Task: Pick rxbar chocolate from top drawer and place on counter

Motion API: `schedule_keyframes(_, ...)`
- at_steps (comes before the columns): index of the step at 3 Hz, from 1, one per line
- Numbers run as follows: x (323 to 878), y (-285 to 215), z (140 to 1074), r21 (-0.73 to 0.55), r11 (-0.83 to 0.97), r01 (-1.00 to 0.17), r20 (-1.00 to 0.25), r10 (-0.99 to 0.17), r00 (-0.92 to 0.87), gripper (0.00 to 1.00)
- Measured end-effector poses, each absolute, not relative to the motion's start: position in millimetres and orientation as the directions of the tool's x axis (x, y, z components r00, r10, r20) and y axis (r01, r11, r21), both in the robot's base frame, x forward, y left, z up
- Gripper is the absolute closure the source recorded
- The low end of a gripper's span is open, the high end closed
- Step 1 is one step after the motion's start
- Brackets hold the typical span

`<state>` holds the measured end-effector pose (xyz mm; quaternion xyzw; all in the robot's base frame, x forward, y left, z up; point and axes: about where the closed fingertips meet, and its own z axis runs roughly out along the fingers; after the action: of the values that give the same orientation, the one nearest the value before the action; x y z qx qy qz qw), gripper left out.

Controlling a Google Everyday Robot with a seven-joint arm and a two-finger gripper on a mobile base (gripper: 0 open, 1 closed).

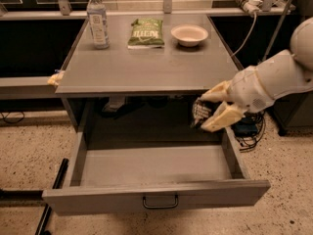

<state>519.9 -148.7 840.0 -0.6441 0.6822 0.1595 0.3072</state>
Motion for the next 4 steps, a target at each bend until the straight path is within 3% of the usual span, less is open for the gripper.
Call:
schedule_keyframes(2, 570.5, -160.3, 930.9, -0.332, 0.231, -0.914, -0.658, -0.751, 0.049, 1.00)
schedule_keyframes(4, 651.3, -110.4, 885.4, -0.317, 0.125, -0.940, -0.564, -0.822, 0.081, 1.00)
